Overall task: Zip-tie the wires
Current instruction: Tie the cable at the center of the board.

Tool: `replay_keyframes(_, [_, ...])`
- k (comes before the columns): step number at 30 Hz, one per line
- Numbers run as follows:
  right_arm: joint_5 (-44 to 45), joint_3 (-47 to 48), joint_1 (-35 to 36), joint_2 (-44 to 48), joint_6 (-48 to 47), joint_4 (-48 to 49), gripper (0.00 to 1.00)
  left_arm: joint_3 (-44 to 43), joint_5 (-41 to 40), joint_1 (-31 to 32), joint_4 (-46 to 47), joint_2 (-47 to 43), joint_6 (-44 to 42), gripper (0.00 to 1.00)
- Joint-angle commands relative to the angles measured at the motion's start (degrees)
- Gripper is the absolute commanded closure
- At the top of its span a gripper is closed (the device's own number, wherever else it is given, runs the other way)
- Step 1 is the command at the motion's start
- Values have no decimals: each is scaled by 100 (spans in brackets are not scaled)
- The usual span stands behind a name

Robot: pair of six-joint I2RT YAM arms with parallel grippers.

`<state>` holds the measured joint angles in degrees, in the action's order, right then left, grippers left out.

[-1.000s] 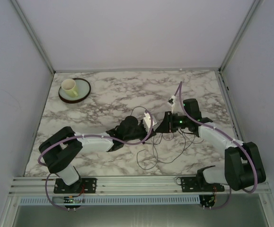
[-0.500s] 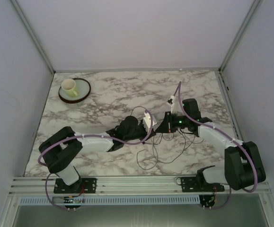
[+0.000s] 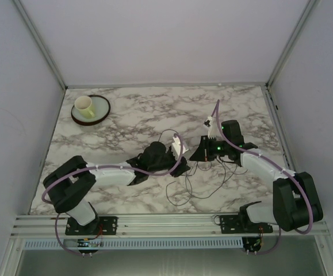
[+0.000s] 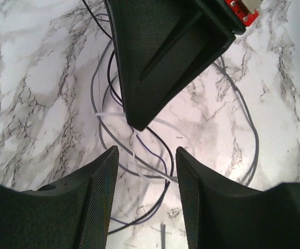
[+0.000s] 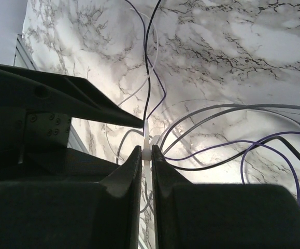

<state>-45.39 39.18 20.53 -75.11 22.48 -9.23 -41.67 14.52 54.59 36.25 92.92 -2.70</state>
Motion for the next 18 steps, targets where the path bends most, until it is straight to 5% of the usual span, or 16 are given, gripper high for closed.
replay_keyframes(1, [161,154,56,137,-59,-19,100,159,17,-87,-219,-595,146,50])
replay_keyframes(7, [212,120,104,193,-68,-18,100,352,-103,-496,-244,-1182,1070,49])
replay_keyframes(18, [333,116,189,272,-122,-22,100,61,-28,-1062,882,-755,4605,53])
